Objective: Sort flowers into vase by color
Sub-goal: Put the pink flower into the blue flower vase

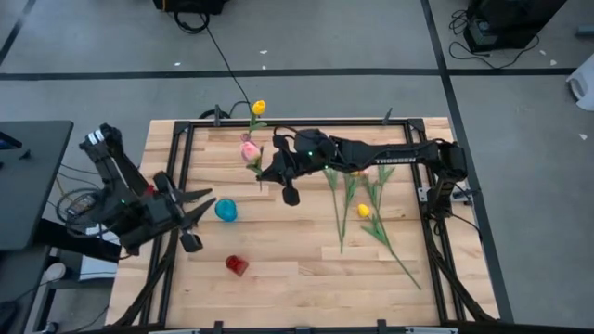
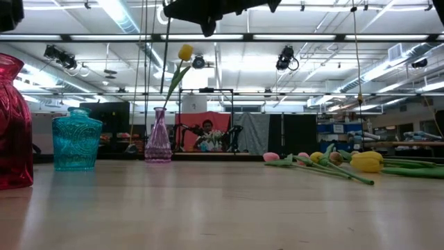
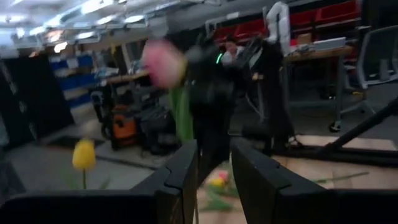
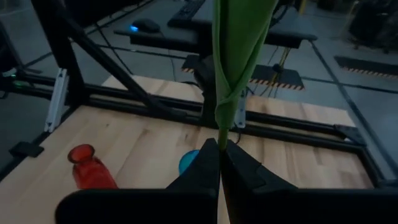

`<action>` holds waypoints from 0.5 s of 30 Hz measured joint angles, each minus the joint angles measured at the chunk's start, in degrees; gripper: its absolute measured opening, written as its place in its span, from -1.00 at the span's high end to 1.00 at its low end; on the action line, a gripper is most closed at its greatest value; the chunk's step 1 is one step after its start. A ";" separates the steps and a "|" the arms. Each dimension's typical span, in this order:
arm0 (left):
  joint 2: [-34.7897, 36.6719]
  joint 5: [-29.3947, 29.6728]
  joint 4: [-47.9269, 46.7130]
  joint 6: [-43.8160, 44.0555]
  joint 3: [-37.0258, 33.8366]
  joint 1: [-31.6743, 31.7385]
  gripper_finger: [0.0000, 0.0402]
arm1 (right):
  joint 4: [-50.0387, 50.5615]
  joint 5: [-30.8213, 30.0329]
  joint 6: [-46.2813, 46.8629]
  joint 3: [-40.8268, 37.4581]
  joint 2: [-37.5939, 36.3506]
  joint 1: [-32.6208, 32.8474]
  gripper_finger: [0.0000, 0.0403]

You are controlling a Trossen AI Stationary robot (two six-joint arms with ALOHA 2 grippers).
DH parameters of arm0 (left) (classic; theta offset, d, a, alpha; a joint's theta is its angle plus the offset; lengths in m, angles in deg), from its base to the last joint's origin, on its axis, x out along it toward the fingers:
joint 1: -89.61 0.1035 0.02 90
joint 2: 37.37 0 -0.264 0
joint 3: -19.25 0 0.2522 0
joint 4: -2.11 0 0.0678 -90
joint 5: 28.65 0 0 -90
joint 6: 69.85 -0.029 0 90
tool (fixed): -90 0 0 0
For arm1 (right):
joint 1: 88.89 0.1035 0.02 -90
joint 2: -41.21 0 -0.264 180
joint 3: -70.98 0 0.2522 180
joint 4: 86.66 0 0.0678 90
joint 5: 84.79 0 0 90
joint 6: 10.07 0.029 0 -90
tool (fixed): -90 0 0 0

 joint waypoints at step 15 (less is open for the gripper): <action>0.74 -28.01 -42.27 8.44 23.51 2.23 0.49 | 0.27 4.38 0.09 0.00 -2.36 -0.38 0.93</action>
